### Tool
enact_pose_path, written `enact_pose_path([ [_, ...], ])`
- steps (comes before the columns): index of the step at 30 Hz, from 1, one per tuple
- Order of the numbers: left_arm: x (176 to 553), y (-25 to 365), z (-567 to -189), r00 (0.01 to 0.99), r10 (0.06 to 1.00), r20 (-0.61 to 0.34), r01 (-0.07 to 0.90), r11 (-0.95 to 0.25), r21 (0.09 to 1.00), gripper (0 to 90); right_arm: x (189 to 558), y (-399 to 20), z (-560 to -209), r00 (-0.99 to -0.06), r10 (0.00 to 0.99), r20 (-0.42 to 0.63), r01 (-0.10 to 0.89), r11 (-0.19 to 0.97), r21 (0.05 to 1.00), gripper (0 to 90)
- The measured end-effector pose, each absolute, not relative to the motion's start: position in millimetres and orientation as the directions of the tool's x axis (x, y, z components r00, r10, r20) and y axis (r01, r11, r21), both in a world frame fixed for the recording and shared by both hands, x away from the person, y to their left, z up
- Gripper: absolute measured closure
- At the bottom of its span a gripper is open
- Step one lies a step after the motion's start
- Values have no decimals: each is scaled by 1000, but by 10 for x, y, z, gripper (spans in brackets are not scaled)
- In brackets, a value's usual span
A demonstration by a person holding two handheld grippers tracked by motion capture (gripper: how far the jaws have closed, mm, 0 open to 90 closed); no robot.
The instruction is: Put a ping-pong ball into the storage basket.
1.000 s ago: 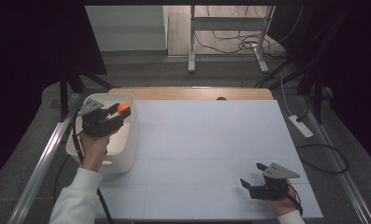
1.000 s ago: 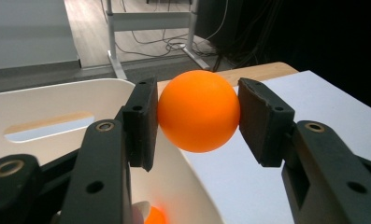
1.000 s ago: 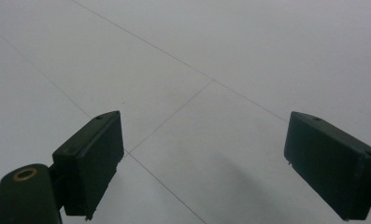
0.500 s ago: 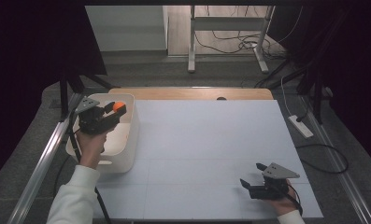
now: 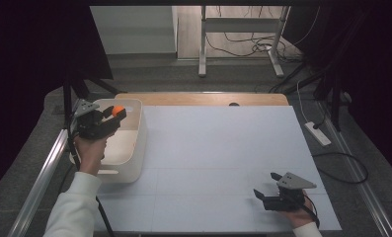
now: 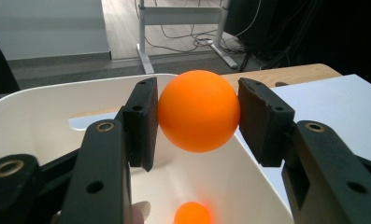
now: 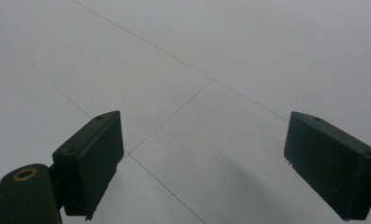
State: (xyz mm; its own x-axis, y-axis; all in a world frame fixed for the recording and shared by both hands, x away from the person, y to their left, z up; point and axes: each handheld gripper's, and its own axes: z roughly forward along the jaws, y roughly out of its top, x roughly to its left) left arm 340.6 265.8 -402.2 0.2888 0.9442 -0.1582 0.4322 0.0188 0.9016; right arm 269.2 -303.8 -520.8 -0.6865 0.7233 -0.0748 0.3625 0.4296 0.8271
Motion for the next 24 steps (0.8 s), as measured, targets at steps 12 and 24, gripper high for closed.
enact_pose_path([
  [12,3538,2589,-4094,296,946,-131,483,-30,875,503,2691,-3041,-5207,-686,723,-75,362,429,828,117],
  [24,3712,2613,-4201,266,955,-133,575,-46,817,501,2695,-3047,-5208,-688,722,-74,364,431,826,117],
])
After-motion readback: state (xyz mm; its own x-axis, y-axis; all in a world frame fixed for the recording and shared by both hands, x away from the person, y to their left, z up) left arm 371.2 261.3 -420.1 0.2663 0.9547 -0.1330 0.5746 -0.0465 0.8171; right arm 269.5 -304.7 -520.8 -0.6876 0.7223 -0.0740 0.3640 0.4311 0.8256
